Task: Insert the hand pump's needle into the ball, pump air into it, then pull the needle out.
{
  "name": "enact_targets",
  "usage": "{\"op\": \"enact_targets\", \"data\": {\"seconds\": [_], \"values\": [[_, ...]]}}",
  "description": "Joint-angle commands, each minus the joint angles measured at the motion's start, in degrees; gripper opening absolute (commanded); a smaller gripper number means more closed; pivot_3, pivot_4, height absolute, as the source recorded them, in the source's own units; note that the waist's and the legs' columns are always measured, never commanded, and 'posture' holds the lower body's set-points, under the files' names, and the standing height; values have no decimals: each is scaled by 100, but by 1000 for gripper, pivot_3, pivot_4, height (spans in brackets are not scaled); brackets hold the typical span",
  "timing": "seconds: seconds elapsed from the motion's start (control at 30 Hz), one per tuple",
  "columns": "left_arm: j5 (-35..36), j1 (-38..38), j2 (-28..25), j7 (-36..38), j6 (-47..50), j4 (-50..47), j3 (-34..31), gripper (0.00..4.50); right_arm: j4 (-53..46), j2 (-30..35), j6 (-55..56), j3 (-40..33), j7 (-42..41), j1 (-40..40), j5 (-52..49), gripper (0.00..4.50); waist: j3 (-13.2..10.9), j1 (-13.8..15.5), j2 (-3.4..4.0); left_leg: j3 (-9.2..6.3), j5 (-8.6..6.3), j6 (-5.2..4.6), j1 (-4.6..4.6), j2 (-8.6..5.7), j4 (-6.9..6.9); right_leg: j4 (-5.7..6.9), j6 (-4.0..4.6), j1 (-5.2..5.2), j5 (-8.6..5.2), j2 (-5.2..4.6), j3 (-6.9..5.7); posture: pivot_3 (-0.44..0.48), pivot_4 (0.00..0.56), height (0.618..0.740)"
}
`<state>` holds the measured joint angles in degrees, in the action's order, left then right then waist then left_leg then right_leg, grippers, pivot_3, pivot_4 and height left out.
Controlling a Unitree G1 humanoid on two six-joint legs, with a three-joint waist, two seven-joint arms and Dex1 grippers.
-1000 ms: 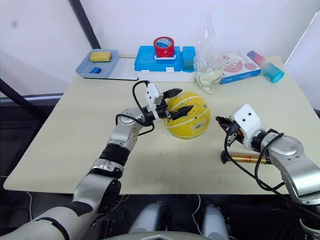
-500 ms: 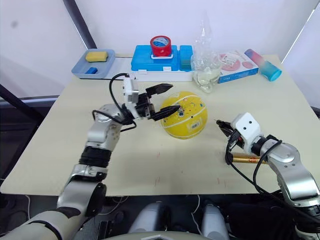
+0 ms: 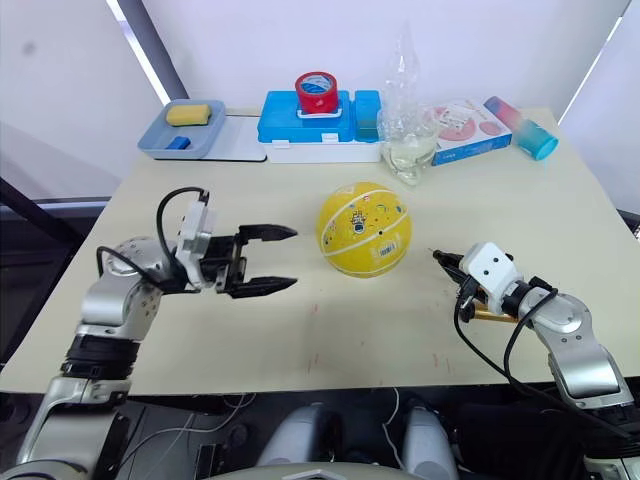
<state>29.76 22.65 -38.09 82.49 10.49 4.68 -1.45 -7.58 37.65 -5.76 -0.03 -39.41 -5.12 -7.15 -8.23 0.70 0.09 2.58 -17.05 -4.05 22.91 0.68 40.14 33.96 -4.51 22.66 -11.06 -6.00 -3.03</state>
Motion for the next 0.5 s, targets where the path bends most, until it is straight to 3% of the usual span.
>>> {"op": "enact_targets", "data": {"seconds": [0.03, 0.47, 0.5], "values": [[114, -169, -183, 215, -139, -232, -182, 4500, 136, -40, 280, -16, 8, -109, 103, 54, -2, 8, 1, 1, 0, 1, 0, 1, 0, 0, 0, 1, 0, 0, 0, 0, 150, 737], [97, -587, -228, 151, -305, -333, -234, 4500, 386, -32, 416, -45, -139, -240, 148, 54, -7, 3, 10, 7, 2, 4, -1, 4, 0, 4, 1, 4, 0, 0, 4, 0, 150, 737], [94, -598, -222, 145, -321, -329, -230, 4500, 368, -32, 384, -79, -136, -238, 124, 507, -7, 4, 10, 7, 2, 4, -1, 3, 0, 4, 1, 5, 0, 0, 4, 0, 150, 737]]}}
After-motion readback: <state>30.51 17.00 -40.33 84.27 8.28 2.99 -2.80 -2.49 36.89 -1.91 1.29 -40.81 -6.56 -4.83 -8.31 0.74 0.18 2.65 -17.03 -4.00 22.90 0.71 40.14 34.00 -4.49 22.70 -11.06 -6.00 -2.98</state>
